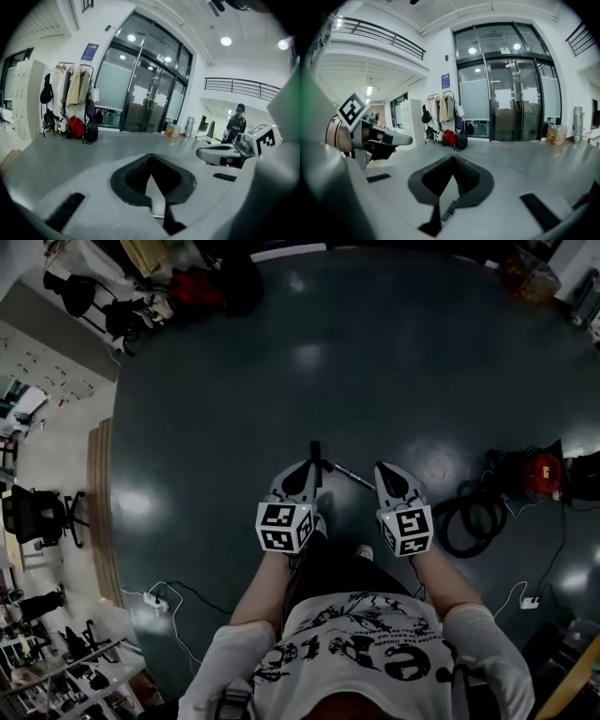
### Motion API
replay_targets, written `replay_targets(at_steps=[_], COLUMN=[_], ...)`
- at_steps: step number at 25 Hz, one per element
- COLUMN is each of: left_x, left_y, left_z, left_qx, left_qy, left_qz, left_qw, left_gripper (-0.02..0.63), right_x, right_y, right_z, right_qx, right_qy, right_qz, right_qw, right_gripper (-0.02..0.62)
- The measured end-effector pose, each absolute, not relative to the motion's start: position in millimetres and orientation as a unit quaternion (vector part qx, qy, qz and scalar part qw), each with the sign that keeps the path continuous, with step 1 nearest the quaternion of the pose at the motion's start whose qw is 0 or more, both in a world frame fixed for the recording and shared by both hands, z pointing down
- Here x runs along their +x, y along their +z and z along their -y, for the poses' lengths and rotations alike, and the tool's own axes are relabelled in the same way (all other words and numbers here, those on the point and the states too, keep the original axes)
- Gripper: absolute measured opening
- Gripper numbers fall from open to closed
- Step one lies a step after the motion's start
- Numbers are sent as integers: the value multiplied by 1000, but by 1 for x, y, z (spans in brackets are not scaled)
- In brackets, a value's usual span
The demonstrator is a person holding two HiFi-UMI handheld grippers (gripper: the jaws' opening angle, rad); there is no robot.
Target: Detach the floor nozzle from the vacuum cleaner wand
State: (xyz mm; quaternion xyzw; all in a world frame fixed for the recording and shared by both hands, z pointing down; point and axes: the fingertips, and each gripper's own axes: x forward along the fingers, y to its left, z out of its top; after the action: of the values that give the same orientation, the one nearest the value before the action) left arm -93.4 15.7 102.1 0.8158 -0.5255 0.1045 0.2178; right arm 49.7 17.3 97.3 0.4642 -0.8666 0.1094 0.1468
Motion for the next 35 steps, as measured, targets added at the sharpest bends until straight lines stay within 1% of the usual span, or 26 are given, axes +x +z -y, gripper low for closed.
replay_targets(at_steps=[3, 6, 8, 11, 14, 19, 25, 27, 31, 35], left_x=[-70, -54, -41, -27, -29, -47, -65, -70, -82, -89], left_y=[54, 17, 1, -15, -22, -26, -39, -38, -29, -27], left_z=[-48, -73, -93, -123, -148, -183, -244, -262, -280, -287], left_qx=[824, 826, 826, 830, 833, 835, 844, 846, 847, 846], left_qy=[78, 58, 46, 40, 35, 19, 3, -3, -2, 10], left_qz=[531, 543, 546, 546, 545, 543, 530, 526, 524, 529], left_qw=[181, 141, 127, 104, 86, 86, 85, 84, 86, 74], left_gripper=[5, 5, 5, 5, 5, 5, 5, 5, 5, 5], right_x=[69, 70, 72, 84, 88, 79, 66, 63, 56, 50], right_y=[54, 12, -8, -19, -21, -28, -27, -24, -22, -24], right_z=[-49, -74, -95, -117, -134, -167, -220, -236, -254, -268], right_qx=[465, 448, 432, 430, 435, 448, 466, 473, 477, 470], right_qy=[81, 45, 19, 5, 18, 2, 18, 4, -59, -58], right_qz=[873, 889, 898, 900, 898, 892, 883, 879, 873, 877], right_qw=[122, 84, 75, 72, 62, 53, 53, 60, 89, 83], right_gripper=[2, 2, 2, 2, 2, 2, 2, 3, 3, 3])
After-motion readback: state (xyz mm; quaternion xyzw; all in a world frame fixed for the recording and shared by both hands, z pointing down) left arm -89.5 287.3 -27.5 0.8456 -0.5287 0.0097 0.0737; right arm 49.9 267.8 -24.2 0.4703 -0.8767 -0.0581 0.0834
